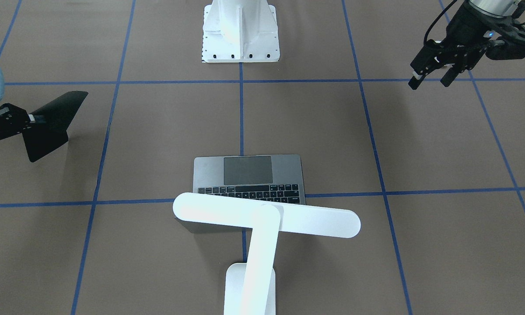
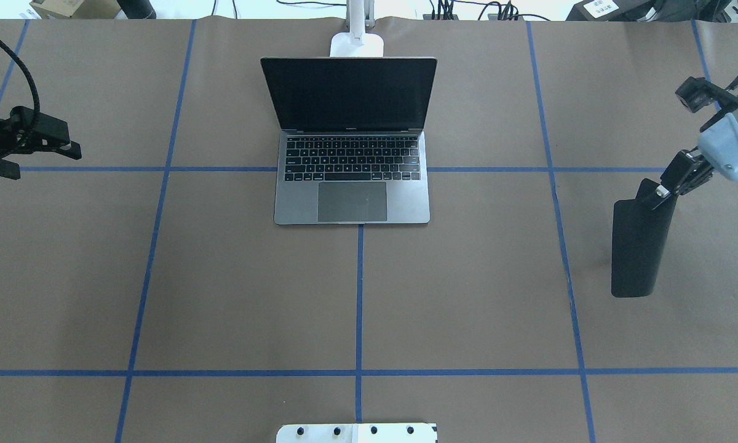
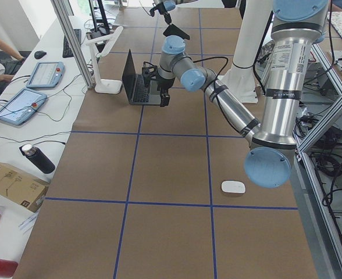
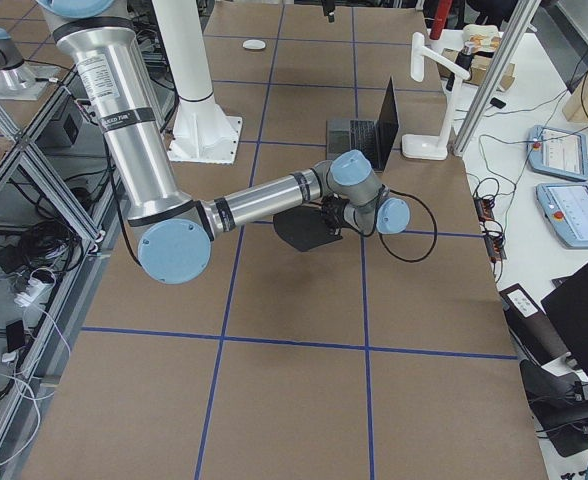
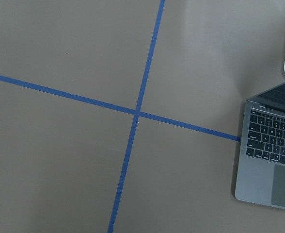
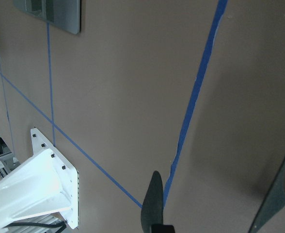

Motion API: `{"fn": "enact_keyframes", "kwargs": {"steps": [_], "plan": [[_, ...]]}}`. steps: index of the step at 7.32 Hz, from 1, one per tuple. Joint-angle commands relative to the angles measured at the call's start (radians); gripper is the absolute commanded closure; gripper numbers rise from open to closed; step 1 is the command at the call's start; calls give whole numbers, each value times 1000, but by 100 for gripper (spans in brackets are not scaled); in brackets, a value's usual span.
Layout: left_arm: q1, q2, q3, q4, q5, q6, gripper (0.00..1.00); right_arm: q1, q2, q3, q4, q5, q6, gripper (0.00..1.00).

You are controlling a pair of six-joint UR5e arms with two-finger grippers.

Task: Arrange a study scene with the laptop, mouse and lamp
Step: 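Carry the black mouse pad in the right gripper toward the laptop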

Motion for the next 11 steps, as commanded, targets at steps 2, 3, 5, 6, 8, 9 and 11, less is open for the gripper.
{"fn": "enact_keyframes", "kwargs": {"steps": [2,3,5,6,8,9,11], "plan": [[0,-1,2,0,0,0,0,-72,98,-99,-1,99,35,100],[0,-1,2,0,0,0,0,-96,104,-113,-1,153,37,100],[0,-1,2,0,0,0,0,-133,184,-208,7,210,50,100],[0,-1,2,0,0,0,0,-152,208,-250,11,252,49,100],[-2,-7,0,0,0,0,0,-185,233,-290,14,338,49,100],[-2,-7,0,0,0,0,0,-195,254,-313,14,368,49,100],[-2,-9,-1,0,0,0,0,-202,264,-316,14,406,49,100]]}}
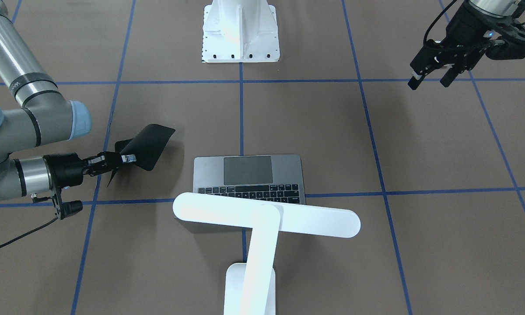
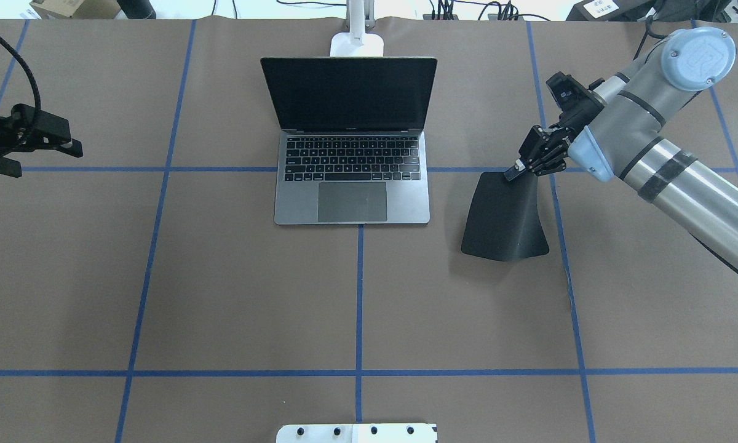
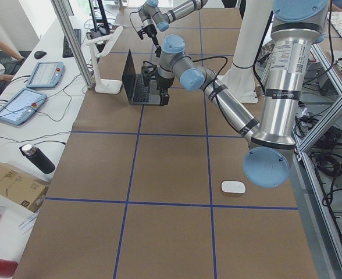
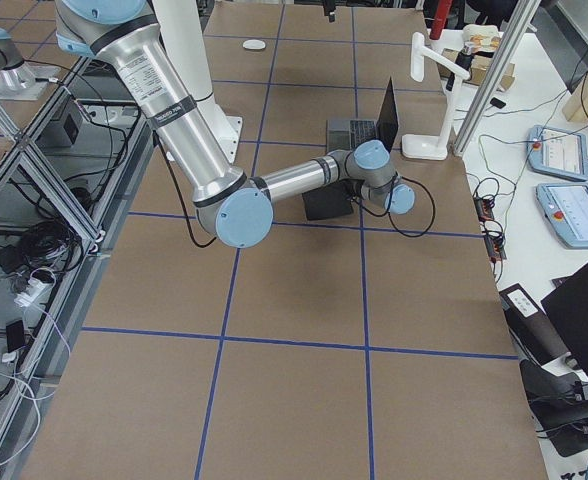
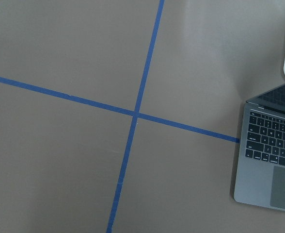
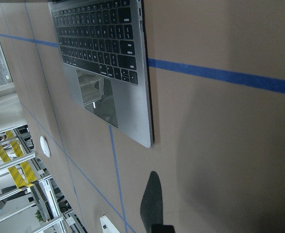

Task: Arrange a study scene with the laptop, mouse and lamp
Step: 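Carry the black mouse pad in the right gripper toward the laptop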

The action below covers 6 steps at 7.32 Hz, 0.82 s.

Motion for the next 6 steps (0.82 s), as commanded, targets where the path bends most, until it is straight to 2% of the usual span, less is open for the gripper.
{"fn": "enact_keyframes", "kwargs": {"steps": [1,2,3,4,5,6], "plan": [[0,-1,-1,-1,1,0,0,-15,22,-32,0,51,0,100],[-2,-1,-3,1,1,0,0,-15,48,-58,0,60,0,95],[-2,-2,-6,1,-1,0,0,-15,48,-60,0,78,0,55],[-3,-2,-7,2,1,0,0,-16,53,-60,0,98,0,31],[-3,-2,-6,2,1,0,0,-24,53,-62,0,129,0,26],[-2,-2,-3,2,1,0,0,-24,71,-75,0,143,0,25]]}}
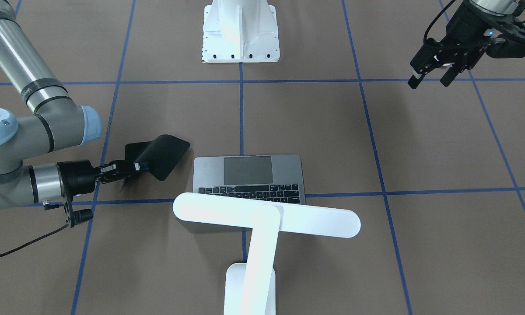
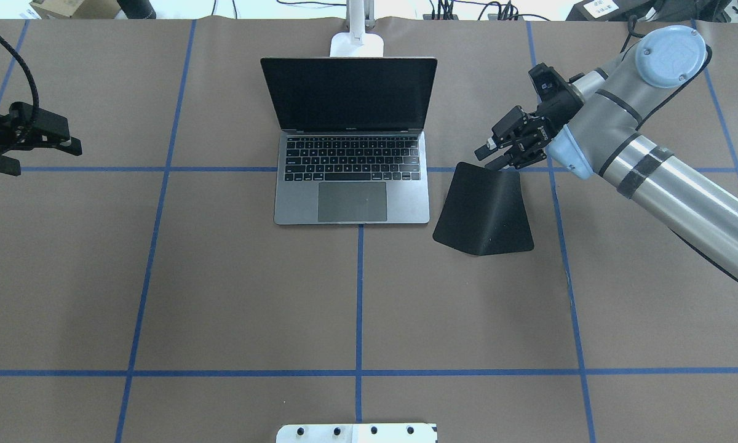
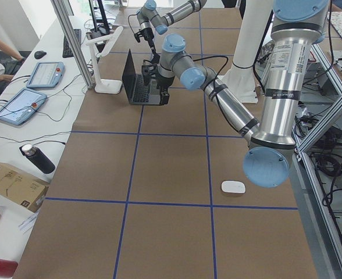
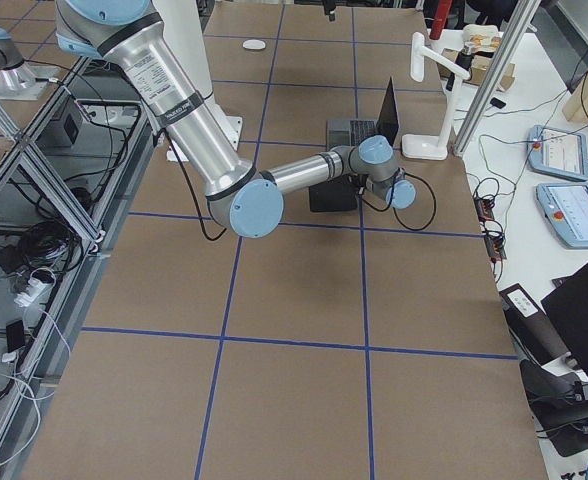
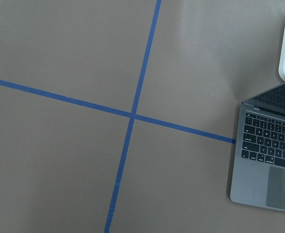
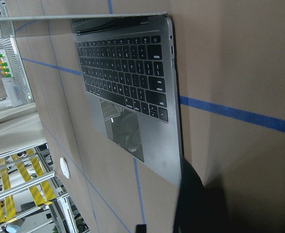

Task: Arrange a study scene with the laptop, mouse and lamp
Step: 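Lay the black mouse pad flat beside the laptop and release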

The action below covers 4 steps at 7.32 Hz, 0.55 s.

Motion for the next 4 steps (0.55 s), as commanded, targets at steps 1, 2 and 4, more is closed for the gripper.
{"fn": "enact_keyframes", "kwargs": {"steps": [1,2,4], "plan": [[1,0,4,0,2,0,0,-3,30,-22,0,29,2,25],[3,0,7,0,3,0,0,3,36,-24,0,46,0,25],[3,-6,7,0,5,0,0,49,50,-24,0,46,0,24]]}}
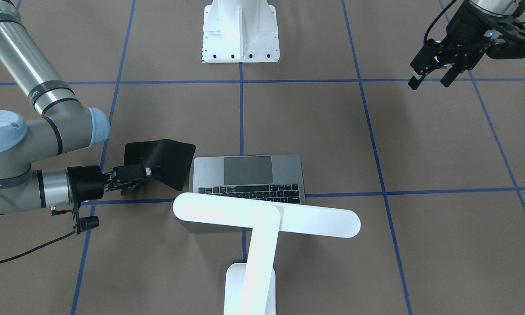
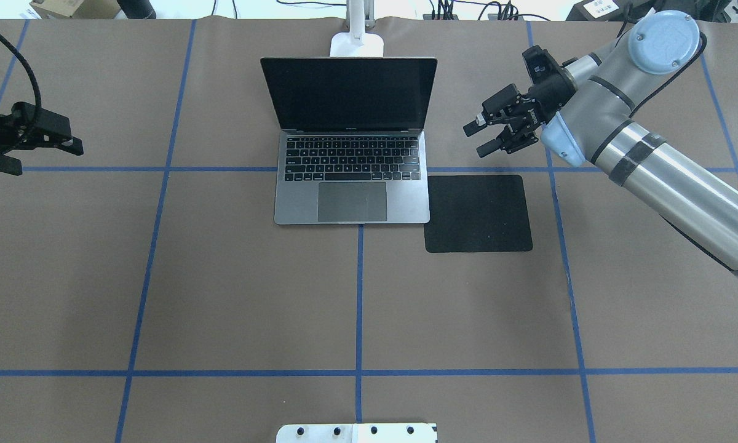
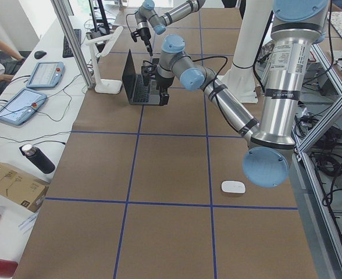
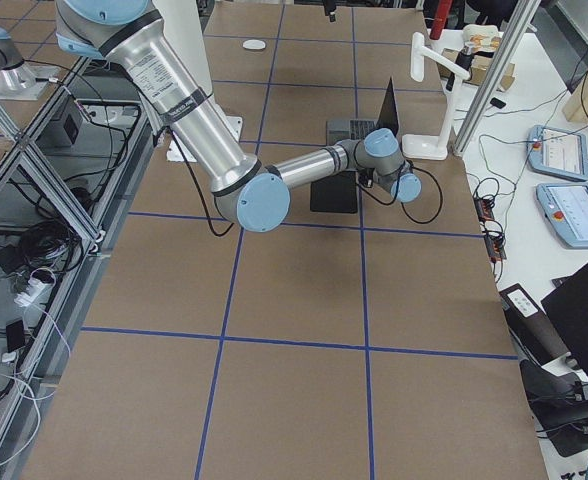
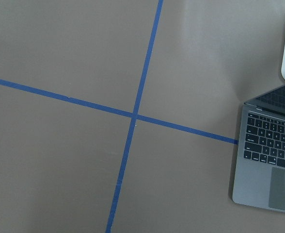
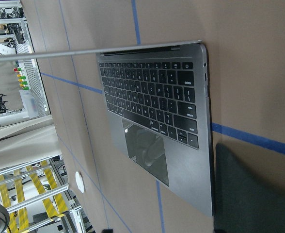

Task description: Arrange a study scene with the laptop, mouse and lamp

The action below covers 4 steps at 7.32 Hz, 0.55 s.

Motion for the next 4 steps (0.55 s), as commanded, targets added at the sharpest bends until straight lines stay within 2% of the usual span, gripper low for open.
{"fn": "enact_keyframes", "kwargs": {"steps": [1,3,4], "plan": [[0,-4,-1,0,1,0,0,48,3,-1,0,2,-2,20],[-1,-8,1,2,1,0,0,94,-41,7,0,-34,-6,17],[-3,1,1,3,-2,9,0,131,-78,7,0,-109,-6,17]]}}
